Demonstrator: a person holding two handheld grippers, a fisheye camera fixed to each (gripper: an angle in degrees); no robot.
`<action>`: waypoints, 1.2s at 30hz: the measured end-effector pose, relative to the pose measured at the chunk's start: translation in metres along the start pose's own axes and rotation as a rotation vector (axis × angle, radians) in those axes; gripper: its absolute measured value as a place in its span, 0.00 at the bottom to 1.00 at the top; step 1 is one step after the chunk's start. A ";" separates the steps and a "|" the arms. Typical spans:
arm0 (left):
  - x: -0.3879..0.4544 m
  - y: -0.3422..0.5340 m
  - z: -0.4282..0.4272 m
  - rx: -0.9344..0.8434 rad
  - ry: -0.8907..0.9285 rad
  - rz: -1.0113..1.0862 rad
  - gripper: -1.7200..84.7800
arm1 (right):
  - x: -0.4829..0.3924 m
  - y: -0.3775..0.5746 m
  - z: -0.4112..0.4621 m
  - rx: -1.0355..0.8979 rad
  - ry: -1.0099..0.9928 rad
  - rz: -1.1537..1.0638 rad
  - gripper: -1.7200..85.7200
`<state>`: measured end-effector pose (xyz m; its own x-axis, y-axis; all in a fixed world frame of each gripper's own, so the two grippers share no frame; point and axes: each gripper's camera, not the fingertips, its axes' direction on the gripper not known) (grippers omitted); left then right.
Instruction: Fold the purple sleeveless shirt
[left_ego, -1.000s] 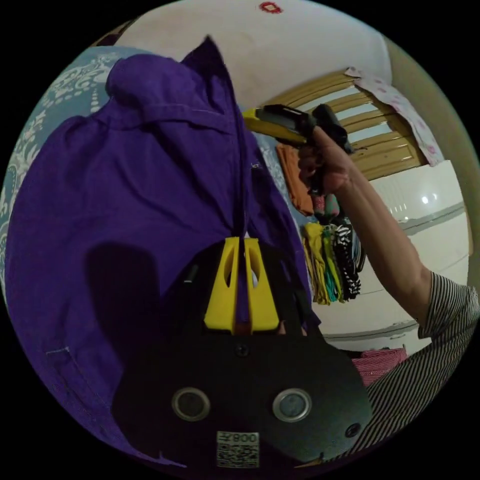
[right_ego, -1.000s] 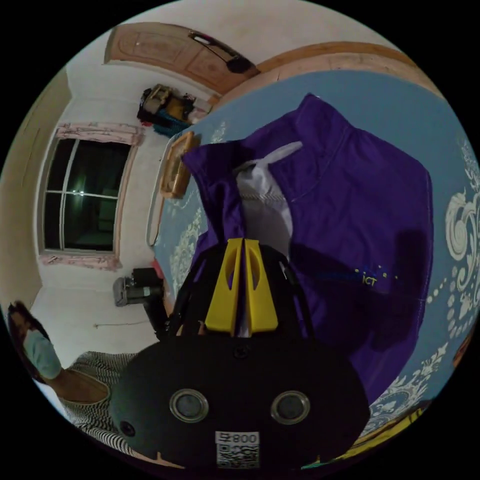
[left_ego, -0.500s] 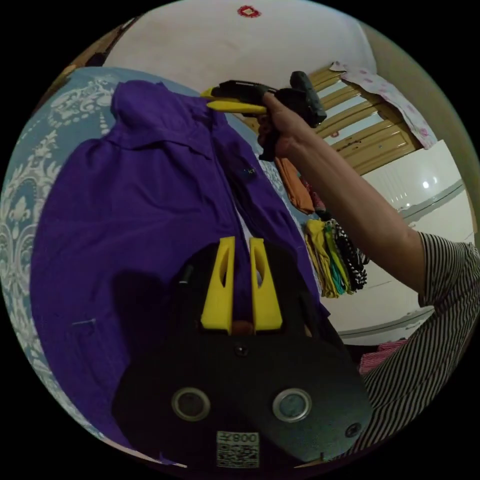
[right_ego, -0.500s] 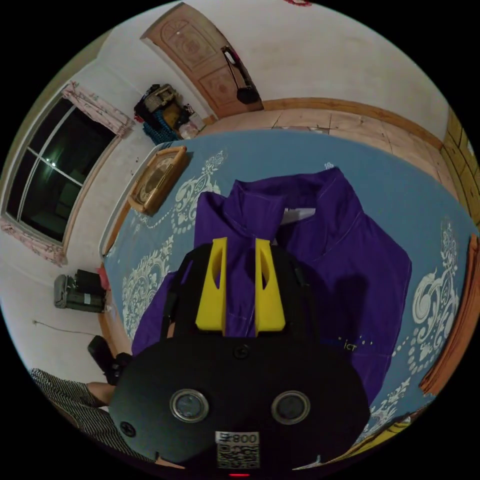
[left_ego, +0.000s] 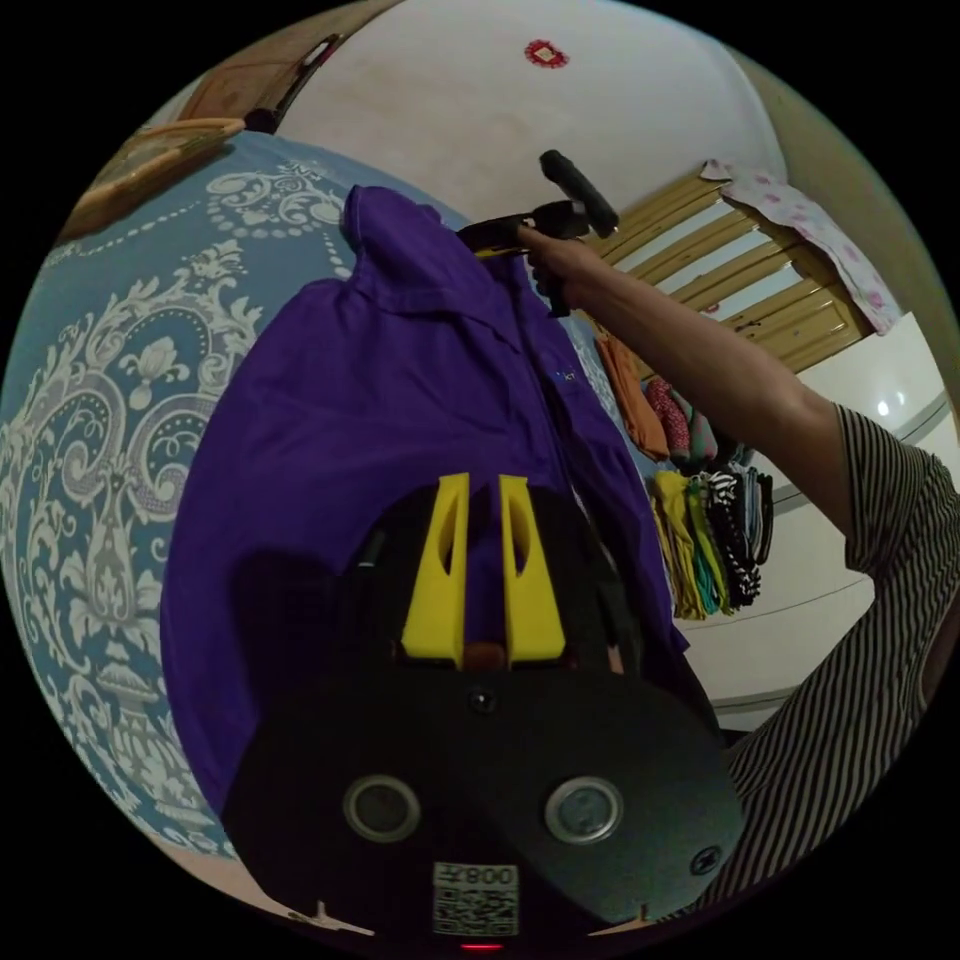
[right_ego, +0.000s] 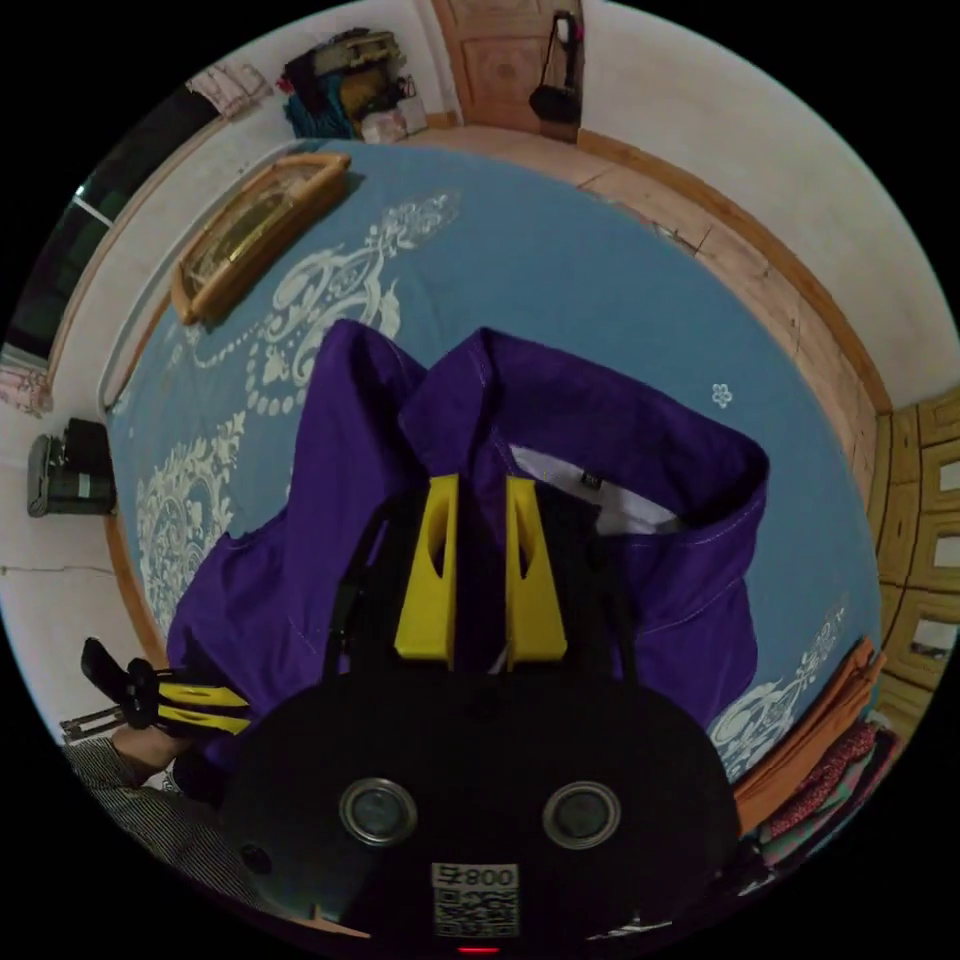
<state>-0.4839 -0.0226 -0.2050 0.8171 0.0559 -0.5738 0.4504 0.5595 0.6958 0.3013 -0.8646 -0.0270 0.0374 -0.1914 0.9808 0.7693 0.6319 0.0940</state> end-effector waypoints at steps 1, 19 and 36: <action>0.001 -0.002 0.003 0.002 0.005 0.001 0.08 | -0.001 0.000 0.004 -0.030 0.031 0.001 0.07; 0.031 -0.213 0.072 0.084 -0.221 0.294 0.13 | 0.145 0.112 -0.093 0.236 0.021 0.306 0.13; 0.000 -0.339 0.144 0.011 -0.354 0.167 0.05 | 0.200 0.157 -0.078 0.205 0.074 0.246 0.05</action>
<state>-0.5851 -0.3309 -0.3787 0.9524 -0.1445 -0.2685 0.3025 0.5577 0.7730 0.4794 -0.8624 0.1710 0.2583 -0.0641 0.9639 0.5874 0.8026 -0.1040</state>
